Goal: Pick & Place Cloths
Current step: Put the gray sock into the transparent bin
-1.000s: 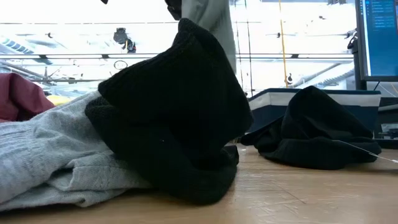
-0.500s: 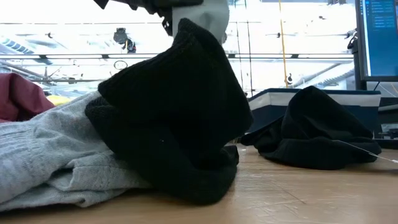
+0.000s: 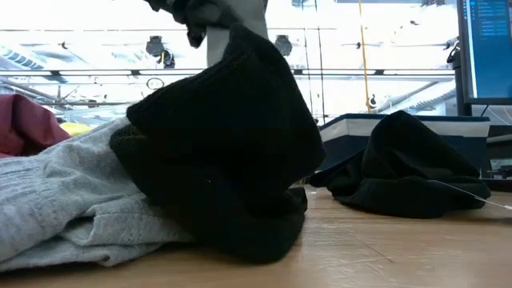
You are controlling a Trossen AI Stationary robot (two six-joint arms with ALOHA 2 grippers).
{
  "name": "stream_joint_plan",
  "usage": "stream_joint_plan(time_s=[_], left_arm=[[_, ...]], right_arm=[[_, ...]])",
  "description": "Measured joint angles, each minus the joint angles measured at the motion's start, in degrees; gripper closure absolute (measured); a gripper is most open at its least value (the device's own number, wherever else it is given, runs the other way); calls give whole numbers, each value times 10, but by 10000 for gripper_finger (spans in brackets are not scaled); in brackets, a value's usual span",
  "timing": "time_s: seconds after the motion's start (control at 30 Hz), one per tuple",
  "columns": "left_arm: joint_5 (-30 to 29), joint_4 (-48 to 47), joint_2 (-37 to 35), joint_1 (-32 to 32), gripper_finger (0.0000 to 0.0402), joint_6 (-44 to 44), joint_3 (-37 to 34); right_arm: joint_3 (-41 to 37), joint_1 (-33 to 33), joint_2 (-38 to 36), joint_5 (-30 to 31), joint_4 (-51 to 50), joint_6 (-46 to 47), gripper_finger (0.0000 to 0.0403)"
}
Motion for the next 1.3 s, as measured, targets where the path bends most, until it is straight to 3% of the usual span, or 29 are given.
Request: stream_joint_plan(time_s=[0.33, 0.63, 1.07, 1.3], left_arm=[[-154, -60, -118, 0, 400, 20, 2], [-301, -97, -195, 14, 401, 39, 1], [-349, -92, -222, 68, 401, 45, 1], [-418, -97, -221, 87, 401, 48, 1]], right_arm=[[0, 46, 0, -1, -98, 130, 235], [-22, 87, 0, -1, -126, 199, 236], [-90, 124, 0, -1, -95, 265, 240], [-134, 130, 0, -1, -33, 265, 243]])
